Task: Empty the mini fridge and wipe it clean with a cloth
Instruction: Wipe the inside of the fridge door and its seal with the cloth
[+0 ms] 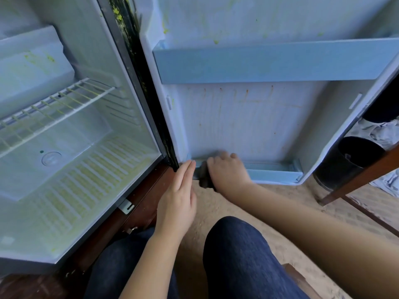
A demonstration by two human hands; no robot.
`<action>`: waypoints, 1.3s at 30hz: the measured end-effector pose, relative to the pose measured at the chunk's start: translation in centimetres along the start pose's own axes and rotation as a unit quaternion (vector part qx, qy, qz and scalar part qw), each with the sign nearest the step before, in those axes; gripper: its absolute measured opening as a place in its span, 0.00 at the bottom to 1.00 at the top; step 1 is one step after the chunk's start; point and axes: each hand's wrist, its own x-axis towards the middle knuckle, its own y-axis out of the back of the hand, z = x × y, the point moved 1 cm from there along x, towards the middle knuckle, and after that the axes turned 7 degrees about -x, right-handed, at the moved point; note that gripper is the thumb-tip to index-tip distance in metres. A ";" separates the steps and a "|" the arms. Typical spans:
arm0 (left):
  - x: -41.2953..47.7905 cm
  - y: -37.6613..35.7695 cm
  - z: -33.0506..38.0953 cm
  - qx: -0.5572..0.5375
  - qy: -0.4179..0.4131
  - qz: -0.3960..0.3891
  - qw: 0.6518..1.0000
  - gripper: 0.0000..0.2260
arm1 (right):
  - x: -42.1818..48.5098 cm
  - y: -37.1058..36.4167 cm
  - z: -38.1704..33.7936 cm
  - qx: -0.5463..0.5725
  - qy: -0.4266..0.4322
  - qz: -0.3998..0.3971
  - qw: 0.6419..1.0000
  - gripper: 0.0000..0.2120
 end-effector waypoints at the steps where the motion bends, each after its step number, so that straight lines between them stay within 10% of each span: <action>1: -0.1 0.2 0.1 0.003 -0.002 0.002 1.000 0.29 | 0.7 0.5 -1.5 -0.001 0.002 0.014 1.000 0.13; 14: -0.4 -0.6 -0.6 0.024 0.021 -0.078 0.996 0.31 | -4.5 -3.8 2.7 0.058 -0.033 0.119 0.991 0.27; 23: 0.0 -1.4 0.4 0.026 0.057 -0.096 0.993 0.31 | -10.0 -3.0 9.1 0.242 -0.175 0.118 0.947 0.07; 29: -0.3 -1.0 0.1 0.040 0.025 -0.083 0.995 0.32 | -7.2 -0.9 7.5 0.053 -0.163 0.258 0.951 0.26; 39: 0.3 -1.8 -0.3 0.071 -0.034 -0.018 0.997 0.24 | -9.1 -1.4 9.5 0.193 -0.124 -0.014 0.973 0.13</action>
